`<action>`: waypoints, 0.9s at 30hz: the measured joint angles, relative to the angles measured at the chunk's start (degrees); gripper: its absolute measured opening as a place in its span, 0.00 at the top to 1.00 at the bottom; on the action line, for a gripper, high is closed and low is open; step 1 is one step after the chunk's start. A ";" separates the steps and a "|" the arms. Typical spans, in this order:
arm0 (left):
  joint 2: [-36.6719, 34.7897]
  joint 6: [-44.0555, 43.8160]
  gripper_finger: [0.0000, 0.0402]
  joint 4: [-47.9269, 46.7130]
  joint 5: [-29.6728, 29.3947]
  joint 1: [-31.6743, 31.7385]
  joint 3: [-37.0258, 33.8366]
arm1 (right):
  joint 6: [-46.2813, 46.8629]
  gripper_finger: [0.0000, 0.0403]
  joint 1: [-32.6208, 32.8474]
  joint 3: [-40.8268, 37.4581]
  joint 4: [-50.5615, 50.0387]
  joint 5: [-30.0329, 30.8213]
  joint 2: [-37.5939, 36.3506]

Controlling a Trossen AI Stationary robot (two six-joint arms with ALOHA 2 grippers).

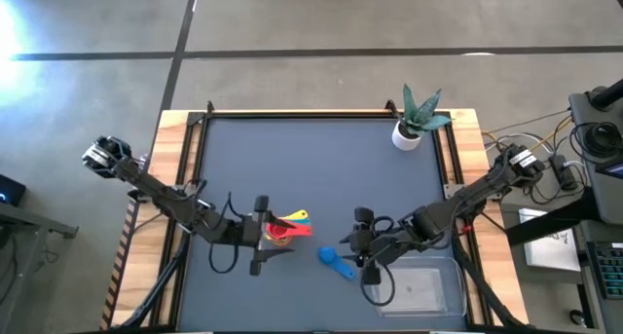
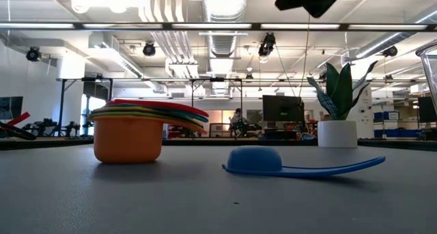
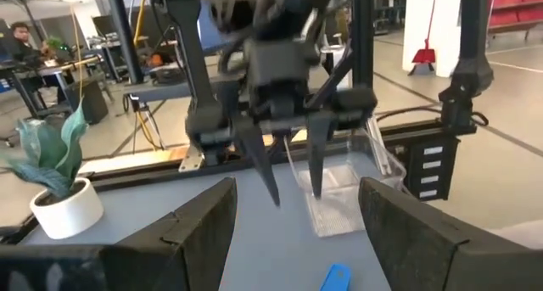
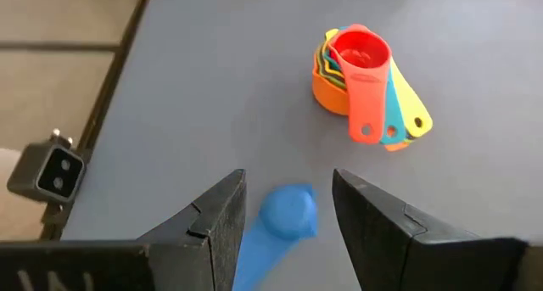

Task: Nest measuring cups in basket
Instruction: Stack the blue measuring cup on top of the red measuring cup

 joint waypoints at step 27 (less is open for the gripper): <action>2.01 0.83 0.43 -3.73 0.58 1.62 1.40 | 0.41 0.59 0.00 -0.91 16.45 -0.05 18.19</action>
